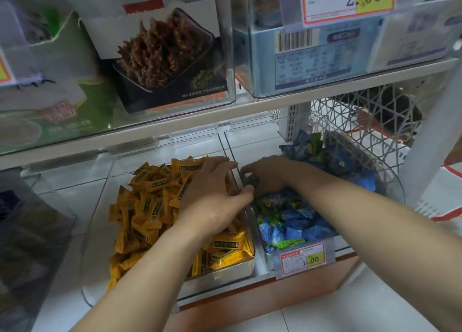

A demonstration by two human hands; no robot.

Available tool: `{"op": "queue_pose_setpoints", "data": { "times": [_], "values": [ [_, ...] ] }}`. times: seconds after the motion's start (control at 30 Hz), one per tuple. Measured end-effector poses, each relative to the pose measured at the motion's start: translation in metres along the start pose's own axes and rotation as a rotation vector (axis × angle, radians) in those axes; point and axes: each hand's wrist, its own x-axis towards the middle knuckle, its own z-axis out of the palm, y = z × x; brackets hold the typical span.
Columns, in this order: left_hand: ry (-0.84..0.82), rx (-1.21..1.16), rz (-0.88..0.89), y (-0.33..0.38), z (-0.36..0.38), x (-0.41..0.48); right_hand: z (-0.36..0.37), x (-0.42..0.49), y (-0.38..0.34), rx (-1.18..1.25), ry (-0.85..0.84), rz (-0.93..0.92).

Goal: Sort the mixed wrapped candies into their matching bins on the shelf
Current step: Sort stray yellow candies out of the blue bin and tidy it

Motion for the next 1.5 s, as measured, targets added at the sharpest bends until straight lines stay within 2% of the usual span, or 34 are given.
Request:
{"op": "queue_pose_setpoints", "data": {
  "times": [0.17,0.23,0.33,0.4,0.43,0.53,0.7,0.77,0.87,0.93,1.1,1.33,1.43,1.5],
  "values": [
    [-0.015,-0.014,0.009,-0.003,-0.002,-0.001,-0.019,-0.021,0.001,0.005,0.047,-0.050],
    [-0.018,-0.007,0.013,-0.005,-0.002,-0.002,-0.032,-0.036,0.013,0.137,0.117,0.006],
    [-0.017,-0.016,0.008,-0.005,-0.003,-0.002,-0.046,-0.063,0.038,0.337,0.317,0.090],
    [-0.017,-0.029,0.001,-0.005,-0.003,-0.001,-0.048,-0.078,0.056,0.333,0.425,0.173],
    [-0.017,-0.033,-0.002,-0.005,-0.002,-0.001,-0.047,-0.083,0.063,0.281,0.426,0.217],
    [-0.012,-0.035,-0.012,-0.003,-0.002,0.000,-0.044,-0.093,0.069,0.141,0.233,0.300],
    [-0.016,-0.042,-0.019,-0.001,-0.002,0.001,-0.061,-0.099,0.050,0.029,-0.102,0.292],
    [-0.021,-0.037,-0.021,0.000,-0.002,0.000,-0.067,-0.093,0.044,-0.015,-0.073,0.291],
    [-0.023,-0.034,-0.030,0.002,-0.001,0.000,-0.063,-0.067,0.033,0.075,0.251,0.176],
    [-0.025,-0.033,-0.029,0.003,-0.001,0.000,-0.055,-0.044,0.030,0.113,0.325,0.127],
    [-0.030,-0.042,-0.018,0.001,-0.001,0.000,-0.035,-0.011,0.049,-0.008,0.105,0.219],
    [-0.015,-0.051,-0.007,-0.002,0.000,0.002,-0.023,-0.003,0.070,0.055,-0.029,0.314],
    [-0.012,-0.045,-0.014,-0.002,0.001,0.002,-0.017,-0.001,0.068,-0.114,-0.105,0.348],
    [-0.014,-0.046,-0.014,-0.002,0.002,0.001,-0.011,0.000,0.069,-0.137,-0.128,0.361]
  ]
}}
